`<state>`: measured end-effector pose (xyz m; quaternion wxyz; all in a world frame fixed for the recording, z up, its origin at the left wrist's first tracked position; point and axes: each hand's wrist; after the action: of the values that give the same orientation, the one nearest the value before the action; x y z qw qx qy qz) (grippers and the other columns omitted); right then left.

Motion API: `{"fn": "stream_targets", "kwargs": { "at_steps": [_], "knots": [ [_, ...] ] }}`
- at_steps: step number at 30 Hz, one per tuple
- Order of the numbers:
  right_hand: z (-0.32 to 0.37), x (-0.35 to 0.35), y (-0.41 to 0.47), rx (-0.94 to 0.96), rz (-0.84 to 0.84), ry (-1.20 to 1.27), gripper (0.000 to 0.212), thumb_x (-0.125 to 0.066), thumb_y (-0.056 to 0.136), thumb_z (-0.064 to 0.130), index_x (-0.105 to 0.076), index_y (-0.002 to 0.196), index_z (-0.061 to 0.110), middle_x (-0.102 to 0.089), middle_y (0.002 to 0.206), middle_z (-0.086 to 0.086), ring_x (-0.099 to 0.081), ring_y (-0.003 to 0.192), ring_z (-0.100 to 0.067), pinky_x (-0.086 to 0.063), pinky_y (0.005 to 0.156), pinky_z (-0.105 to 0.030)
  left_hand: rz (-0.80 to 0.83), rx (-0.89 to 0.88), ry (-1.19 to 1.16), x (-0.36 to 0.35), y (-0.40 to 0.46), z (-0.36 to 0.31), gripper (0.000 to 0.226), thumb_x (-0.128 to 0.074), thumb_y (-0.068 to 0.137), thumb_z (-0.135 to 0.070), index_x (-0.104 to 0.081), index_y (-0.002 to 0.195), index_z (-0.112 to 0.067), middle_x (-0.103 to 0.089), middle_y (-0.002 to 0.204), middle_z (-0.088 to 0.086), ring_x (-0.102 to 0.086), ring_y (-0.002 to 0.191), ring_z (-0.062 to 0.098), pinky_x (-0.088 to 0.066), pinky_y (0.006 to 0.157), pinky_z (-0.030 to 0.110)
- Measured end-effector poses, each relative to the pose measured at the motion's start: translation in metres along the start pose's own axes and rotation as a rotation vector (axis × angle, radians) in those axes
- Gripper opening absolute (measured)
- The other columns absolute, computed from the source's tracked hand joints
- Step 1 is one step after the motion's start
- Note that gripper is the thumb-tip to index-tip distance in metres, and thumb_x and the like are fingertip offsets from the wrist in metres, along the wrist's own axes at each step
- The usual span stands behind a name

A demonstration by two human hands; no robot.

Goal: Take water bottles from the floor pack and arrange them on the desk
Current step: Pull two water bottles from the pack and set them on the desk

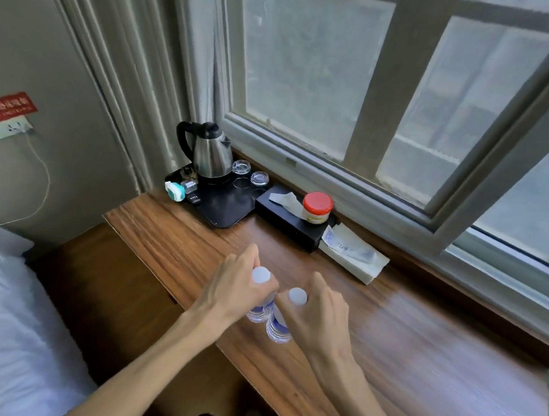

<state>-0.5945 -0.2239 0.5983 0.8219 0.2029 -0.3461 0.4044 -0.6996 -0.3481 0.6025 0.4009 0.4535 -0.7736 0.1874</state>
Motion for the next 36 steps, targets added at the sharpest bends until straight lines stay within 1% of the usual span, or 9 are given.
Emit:
{"fn": "stream_targets", "kwargs": {
  "at_steps": [3,6,8,11,15,21,25,33,36],
  "knots": [
    [0.01,-0.022,0.033,-0.073,-0.012,0.024,0.044,-0.062,0.072,0.048,-0.035,0.069,0.014,-0.043,0.054,0.004,-0.032,0.05,-0.014,-0.023,0.043,-0.022,-0.005,-0.002,0.018,0.006,0.044,0.018,0.037,-0.068,0.068,-0.041,-0.037,0.068,-0.021,-0.047,0.058,-0.005,-0.04,0.05,0.011,-0.023,0.041,0.02],
    [0.02,-0.043,0.063,-0.142,-0.064,0.011,0.043,-0.064,0.072,0.047,-0.05,0.078,0.007,-0.056,0.061,0.001,-0.052,0.06,-0.025,-0.034,0.047,-0.025,0.016,-0.034,0.01,0.008,0.085,0.036,0.039,-0.07,0.065,-0.041,-0.038,0.067,-0.018,-0.049,0.059,-0.002,-0.044,0.054,0.016,-0.028,0.043,0.026],
    [0.027,-0.055,0.08,-0.172,-0.109,0.01,0.042,-0.064,0.072,0.048,-0.054,0.08,0.007,-0.061,0.063,0.0,-0.059,0.066,-0.029,-0.04,0.051,-0.029,0.044,-0.062,0.023,0.008,0.111,0.049,0.041,-0.07,0.064,-0.043,-0.038,0.067,-0.018,-0.051,0.06,-0.001,-0.049,0.056,0.02,-0.032,0.046,0.029],
    [0.036,-0.072,0.102,-0.254,-0.156,0.013,0.037,-0.062,0.07,0.05,-0.053,0.078,0.015,-0.061,0.065,0.005,-0.059,0.067,-0.023,-0.038,0.051,-0.029,0.119,-0.067,0.039,0.009,0.146,0.068,0.04,-0.069,0.063,-0.044,-0.038,0.068,-0.019,-0.054,0.062,0.001,-0.053,0.061,0.028,-0.036,0.049,0.036],
    [0.043,-0.092,0.134,-0.351,-0.252,-0.011,0.032,-0.064,0.073,0.047,-0.053,0.077,0.018,-0.063,0.071,0.005,-0.058,0.074,-0.024,-0.034,0.062,-0.032,0.18,-0.122,0.014,0.005,0.187,0.081,0.039,-0.068,0.063,-0.044,-0.038,0.066,-0.021,-0.052,0.06,-0.002,-0.046,0.055,0.02,-0.03,0.043,0.031],
    [0.049,-0.108,0.174,-0.459,-0.354,-0.001,0.03,-0.063,0.072,0.046,-0.052,0.077,0.019,-0.062,0.072,0.005,-0.055,0.073,-0.025,-0.033,0.064,-0.032,0.283,-0.182,-0.062,-0.001,0.227,0.088,0.04,-0.061,0.062,-0.048,-0.044,0.07,-0.012,-0.057,0.062,0.003,-0.054,0.062,0.03,-0.041,0.053,0.04],
    [0.049,-0.114,0.19,-0.492,-0.372,-0.026,0.03,-0.064,0.072,0.044,-0.054,0.079,0.016,-0.063,0.077,0.002,-0.06,0.081,-0.029,-0.033,0.066,-0.031,0.316,-0.236,-0.056,-0.005,0.241,0.087,0.043,-0.067,0.069,-0.049,-0.045,0.073,-0.012,-0.059,0.067,0.006,-0.057,0.068,0.034,-0.036,0.052,0.037],
    [0.052,-0.121,0.207,-0.511,-0.366,-0.049,0.036,-0.064,0.074,0.044,-0.054,0.084,0.011,-0.067,0.086,-0.008,-0.06,0.085,-0.032,-0.035,0.065,-0.033,0.315,-0.248,-0.084,-0.008,0.265,0.085,0.03,-0.065,0.072,-0.03,-0.038,0.071,-0.015,-0.049,0.065,0.001,-0.048,0.067,0.036,-0.029,0.054,0.035],
    [0.055,-0.121,0.214,-0.511,-0.355,-0.06,0.033,-0.063,0.076,0.041,-0.054,0.084,0.01,-0.066,0.085,-0.008,-0.06,0.084,-0.033,-0.033,0.064,-0.033,0.31,-0.258,-0.085,-0.01,0.273,0.087,0.027,-0.062,0.072,-0.03,-0.042,0.076,-0.013,-0.057,0.071,0.008,-0.055,0.073,0.04,-0.031,0.054,0.036]
  ]
}}
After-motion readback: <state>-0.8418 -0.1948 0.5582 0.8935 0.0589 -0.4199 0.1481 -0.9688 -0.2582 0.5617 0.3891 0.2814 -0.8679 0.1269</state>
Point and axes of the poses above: each hand's wrist, its own y-axis towards the middle knuckle, its own x-axis out of the back of the hand, z = x × y
